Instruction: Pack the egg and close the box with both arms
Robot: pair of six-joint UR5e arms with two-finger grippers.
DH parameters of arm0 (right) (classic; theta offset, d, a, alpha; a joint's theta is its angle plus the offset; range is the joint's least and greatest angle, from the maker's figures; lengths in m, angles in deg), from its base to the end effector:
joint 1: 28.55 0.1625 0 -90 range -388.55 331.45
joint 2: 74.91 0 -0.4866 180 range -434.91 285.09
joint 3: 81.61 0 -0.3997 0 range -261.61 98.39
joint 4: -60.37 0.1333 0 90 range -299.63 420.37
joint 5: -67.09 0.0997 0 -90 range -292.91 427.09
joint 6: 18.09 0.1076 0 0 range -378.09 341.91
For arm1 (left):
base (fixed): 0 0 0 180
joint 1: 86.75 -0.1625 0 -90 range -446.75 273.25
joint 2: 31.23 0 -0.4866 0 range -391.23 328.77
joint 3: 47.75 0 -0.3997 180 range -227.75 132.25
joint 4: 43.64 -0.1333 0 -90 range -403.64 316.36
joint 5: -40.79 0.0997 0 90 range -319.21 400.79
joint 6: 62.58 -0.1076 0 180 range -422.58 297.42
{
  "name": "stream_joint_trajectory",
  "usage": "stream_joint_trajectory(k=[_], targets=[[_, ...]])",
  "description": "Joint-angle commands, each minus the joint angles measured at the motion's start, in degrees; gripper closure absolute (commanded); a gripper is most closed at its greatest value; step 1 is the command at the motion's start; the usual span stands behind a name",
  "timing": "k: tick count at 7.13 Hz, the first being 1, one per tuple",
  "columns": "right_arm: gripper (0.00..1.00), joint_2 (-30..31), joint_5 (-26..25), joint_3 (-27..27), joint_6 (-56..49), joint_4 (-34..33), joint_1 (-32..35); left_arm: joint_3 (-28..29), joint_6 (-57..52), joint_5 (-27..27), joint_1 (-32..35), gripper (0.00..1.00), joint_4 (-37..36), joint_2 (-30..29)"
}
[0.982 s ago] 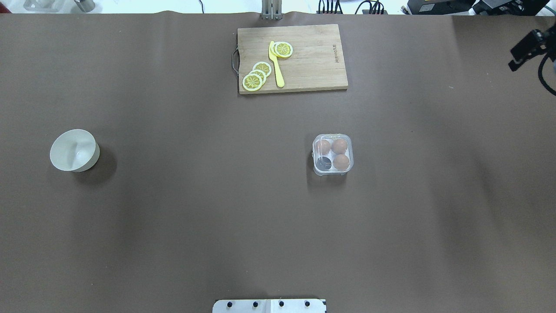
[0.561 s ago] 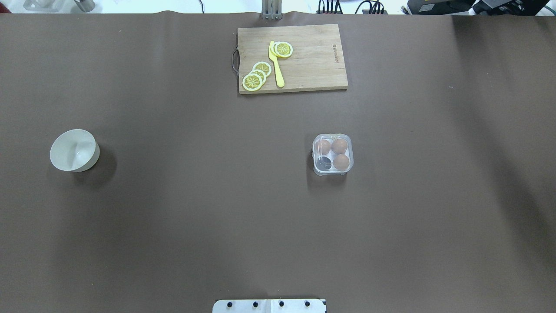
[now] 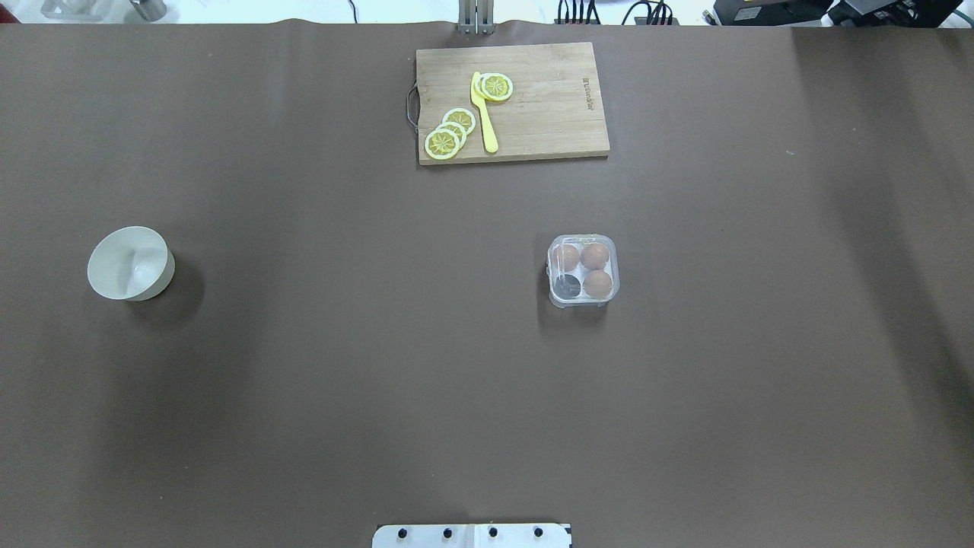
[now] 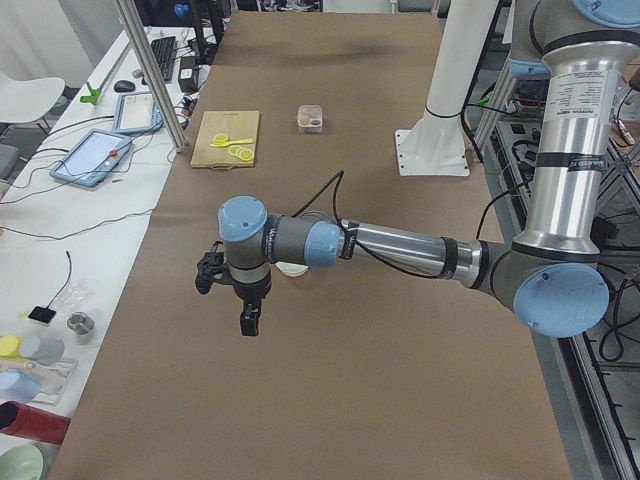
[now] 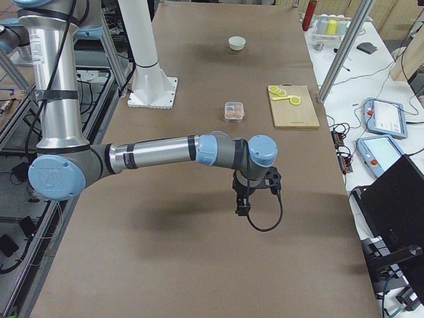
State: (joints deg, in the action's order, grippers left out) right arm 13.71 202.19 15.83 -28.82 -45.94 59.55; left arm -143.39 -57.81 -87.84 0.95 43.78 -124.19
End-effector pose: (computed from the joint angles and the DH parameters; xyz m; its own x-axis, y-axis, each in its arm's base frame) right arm 0.0406 -0.4973 0.6760 0.6900 -0.1168 0.7143 0.1642 0.9864 0.0027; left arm -0.0449 -0.5305 0.6618 0.7786 0.0138 -0.6274 0.0249 0.9983 0.0529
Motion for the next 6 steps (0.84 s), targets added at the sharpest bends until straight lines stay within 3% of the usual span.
stream_joint_trajectory(k=[1,6], targets=[[0.00,1.9,0.9,-0.4,0.0,0.9,1.5,0.5,0.1,-0.3,0.0,0.02,0.0,2.2],[0.00,-1.4,1.7,-2.7,1.2,0.9,1.6,0.1,0.1,-0.4,0.5,0.02,0.0,3.2]])
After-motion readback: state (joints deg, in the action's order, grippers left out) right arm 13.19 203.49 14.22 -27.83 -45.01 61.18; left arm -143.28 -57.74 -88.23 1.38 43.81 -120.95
